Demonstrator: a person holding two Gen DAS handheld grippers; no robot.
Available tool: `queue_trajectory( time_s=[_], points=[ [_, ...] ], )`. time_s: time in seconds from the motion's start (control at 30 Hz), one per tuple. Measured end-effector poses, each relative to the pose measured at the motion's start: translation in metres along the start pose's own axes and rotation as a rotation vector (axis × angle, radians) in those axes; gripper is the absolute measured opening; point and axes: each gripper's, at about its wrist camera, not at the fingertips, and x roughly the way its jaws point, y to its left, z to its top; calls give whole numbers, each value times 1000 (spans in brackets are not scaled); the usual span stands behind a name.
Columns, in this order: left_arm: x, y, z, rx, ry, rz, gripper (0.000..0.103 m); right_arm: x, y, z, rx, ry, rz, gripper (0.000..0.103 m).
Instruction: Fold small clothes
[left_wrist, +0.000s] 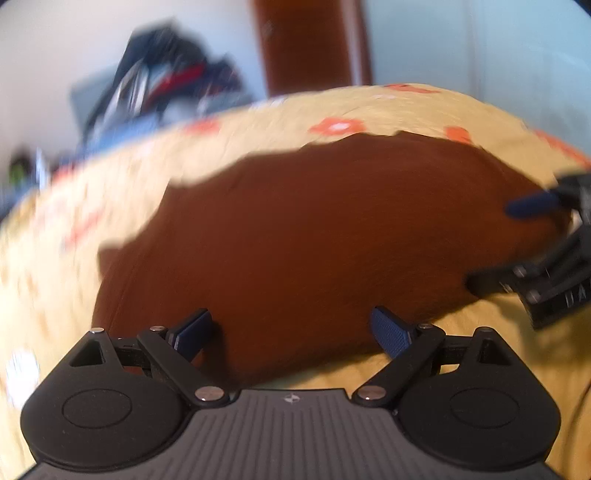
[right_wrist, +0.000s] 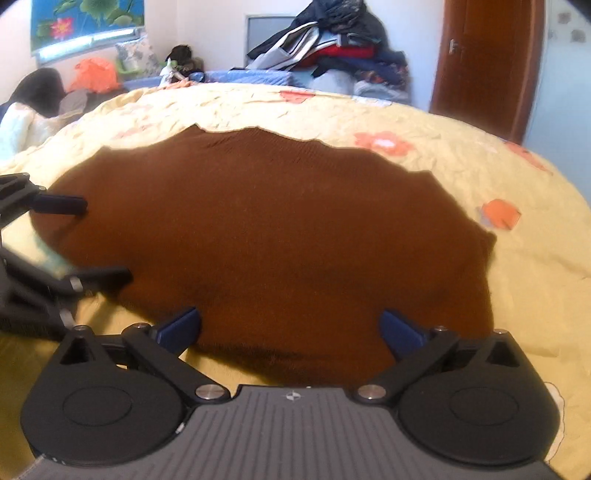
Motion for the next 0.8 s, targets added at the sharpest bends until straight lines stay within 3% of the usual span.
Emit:
queue_trajectory(
  time_s=[0.07, 0.13, 0.23, 0.33, 0.47, 0.53, 0.57, 0.6, 0.63, 0.67, 0.8],
  points=[
    [-12, 25, 4, -121, 1, -17, 94, -8, -2, 7, 16, 28, -10, 98],
    [-22, 56, 3, -284, -1, -42, 94, -25, -13, 9, 91, -5, 1, 98],
    [-24, 107, -10, -578, 59, -91, 94, -53, -51, 3, 305, -68, -9, 102],
    [-11, 141, -29, -787, 128, -177, 92, -67, -96, -16, 558, -49, 33, 102],
    [2, 153, -27, -869, 117, -264, 93, -55, -131, -41, 796, 42, 145, 99],
    [8, 150, -23, -879, 133, -292, 88, -47, -139, -43, 834, 30, 241, 97],
    [11, 148, -21, -877, 148, -298, 67, -43, -141, -42, 854, 24, 266, 88],
    [15, 146, -20, -878, 170, -295, 26, -36, -143, -40, 872, 38, 296, 63],
    [19, 143, -22, -882, 211, -281, 14, -30, -143, -39, 875, 53, 318, 40],
    [20, 143, -25, -894, 227, -292, 13, -22, -144, -38, 868, 83, 329, 19],
    [-5, 144, -24, -817, 187, -266, 6, -33, -137, -27, 716, 80, 287, 17]
  ],
)
